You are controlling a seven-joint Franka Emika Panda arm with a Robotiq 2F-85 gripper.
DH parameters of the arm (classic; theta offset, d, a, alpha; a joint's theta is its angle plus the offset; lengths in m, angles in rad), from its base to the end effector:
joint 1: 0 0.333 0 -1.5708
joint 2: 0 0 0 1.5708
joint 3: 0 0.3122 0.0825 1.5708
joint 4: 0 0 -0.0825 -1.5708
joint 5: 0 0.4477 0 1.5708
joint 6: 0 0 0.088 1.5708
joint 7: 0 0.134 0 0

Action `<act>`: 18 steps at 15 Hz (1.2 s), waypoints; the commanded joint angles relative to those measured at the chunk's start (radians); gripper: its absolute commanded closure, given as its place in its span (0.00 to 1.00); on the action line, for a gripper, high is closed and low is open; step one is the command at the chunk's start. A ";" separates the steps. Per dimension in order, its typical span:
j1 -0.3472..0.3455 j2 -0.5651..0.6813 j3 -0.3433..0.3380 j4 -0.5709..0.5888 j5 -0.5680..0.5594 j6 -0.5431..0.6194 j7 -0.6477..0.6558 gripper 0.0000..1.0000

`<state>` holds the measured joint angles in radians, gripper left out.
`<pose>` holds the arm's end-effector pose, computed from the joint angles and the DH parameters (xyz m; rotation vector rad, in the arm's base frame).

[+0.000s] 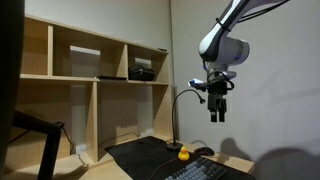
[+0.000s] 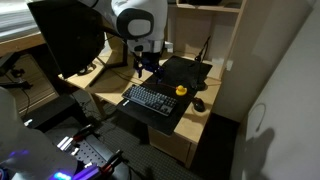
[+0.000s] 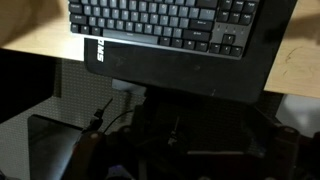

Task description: Press on the keyboard

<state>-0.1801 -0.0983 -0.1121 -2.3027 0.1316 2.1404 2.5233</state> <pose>0.5204 -0.1470 0.3141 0.3937 -3.1037 -0.2128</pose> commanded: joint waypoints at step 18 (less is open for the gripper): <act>0.019 0.347 -0.061 0.005 0.283 0.438 0.083 0.00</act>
<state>-0.1706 0.2512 -0.1634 -2.2985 0.4147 2.5828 2.6067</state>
